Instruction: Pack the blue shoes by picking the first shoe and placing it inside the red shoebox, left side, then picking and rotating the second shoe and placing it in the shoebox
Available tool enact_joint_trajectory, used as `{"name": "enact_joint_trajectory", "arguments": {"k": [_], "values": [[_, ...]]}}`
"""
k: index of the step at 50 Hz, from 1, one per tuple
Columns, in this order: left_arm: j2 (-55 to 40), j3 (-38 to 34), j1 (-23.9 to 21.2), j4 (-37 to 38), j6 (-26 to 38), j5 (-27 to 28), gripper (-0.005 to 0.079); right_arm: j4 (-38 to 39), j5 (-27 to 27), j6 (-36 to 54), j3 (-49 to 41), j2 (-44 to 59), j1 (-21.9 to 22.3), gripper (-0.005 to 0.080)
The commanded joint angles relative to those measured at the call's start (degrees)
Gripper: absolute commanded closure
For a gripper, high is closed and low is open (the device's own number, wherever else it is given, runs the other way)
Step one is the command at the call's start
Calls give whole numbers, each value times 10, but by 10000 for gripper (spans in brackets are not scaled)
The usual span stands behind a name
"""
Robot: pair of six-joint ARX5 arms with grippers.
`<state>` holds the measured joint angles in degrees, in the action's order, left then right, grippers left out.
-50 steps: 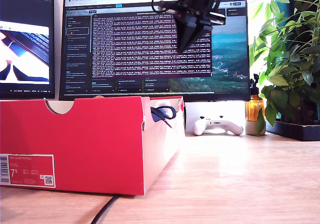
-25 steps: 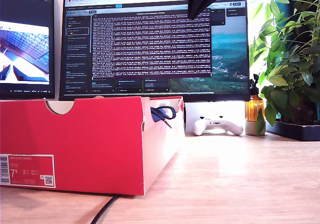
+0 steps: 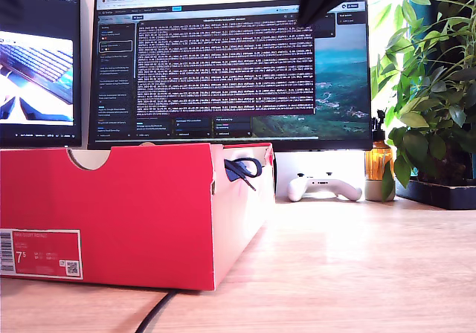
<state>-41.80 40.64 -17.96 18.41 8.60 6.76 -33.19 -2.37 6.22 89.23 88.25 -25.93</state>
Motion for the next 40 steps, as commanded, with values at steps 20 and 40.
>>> {"name": "enact_joint_trajectory", "arguments": {"k": [20, 40], "values": [[-66, -41, 78, -116, 8, 80, 761, 204, -23, -13, -237, -56, 72, 762], [-66, -99, 123, -160, -18, 93, 761, 261, -22, -21, -350, -78, 162, 762]]}}
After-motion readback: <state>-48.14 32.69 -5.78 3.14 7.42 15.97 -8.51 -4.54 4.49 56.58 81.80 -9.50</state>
